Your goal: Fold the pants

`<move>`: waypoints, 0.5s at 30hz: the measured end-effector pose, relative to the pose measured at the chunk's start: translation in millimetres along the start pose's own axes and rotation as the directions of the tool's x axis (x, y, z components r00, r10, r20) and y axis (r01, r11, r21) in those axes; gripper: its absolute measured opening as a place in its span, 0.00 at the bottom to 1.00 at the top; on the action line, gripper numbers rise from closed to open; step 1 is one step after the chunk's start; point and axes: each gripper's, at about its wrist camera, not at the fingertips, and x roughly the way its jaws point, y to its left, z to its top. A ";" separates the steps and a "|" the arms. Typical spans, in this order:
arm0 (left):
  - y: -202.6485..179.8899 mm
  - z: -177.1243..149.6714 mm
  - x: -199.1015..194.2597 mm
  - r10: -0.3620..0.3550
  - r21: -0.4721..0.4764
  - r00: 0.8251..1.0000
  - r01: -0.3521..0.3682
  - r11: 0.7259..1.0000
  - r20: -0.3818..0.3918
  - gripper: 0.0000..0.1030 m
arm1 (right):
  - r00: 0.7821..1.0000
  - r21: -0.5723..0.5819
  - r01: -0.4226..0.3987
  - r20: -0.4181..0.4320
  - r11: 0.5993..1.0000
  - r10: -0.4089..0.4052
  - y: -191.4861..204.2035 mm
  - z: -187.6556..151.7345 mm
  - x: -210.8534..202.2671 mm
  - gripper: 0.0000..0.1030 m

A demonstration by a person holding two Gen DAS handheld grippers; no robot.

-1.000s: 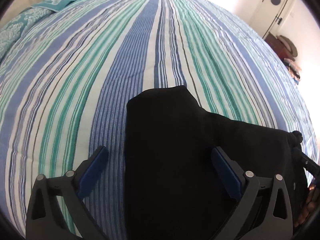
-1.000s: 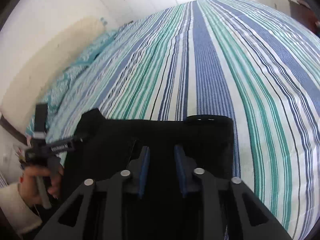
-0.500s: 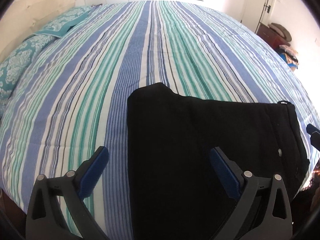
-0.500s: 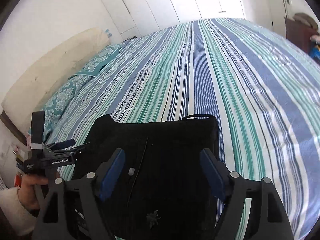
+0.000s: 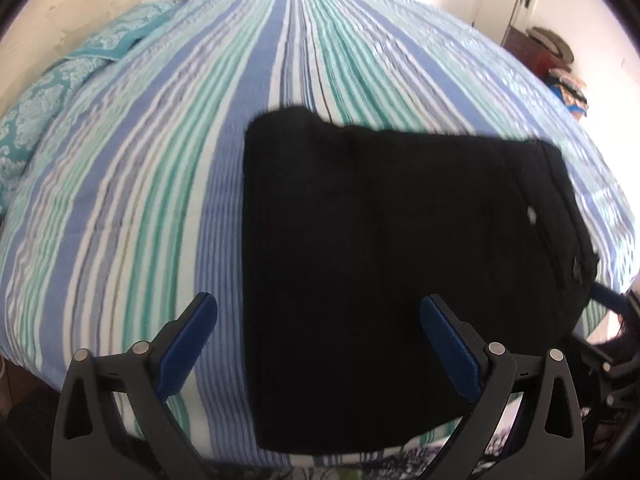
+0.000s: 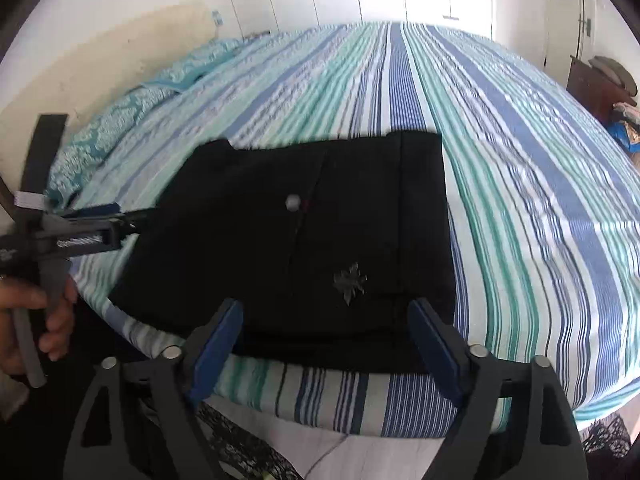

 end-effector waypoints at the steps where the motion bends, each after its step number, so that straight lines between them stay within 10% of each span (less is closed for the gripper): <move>1: 0.2 -10.1 2.3 -0.012 0.002 1.000 0.012 1.000 -0.001 0.99 | 1.000 -0.036 0.021 0.016 0.999 -0.020 3.3 -4.1 -0.3 0.91; 10: 24.0 -36.6 -27.5 -0.030 -0.049 0.994 0.036 0.998 0.102 0.99 | 0.993 0.045 0.048 -0.107 0.998 -0.043 -16.0 -28.9 10.3 1.00; 15: 33.9 -43.6 -22.4 -0.032 -0.080 0.992 0.043 0.996 0.125 0.99 | 0.996 0.087 0.087 0.003 0.992 -0.088 -27.5 -31.3 -23.5 1.00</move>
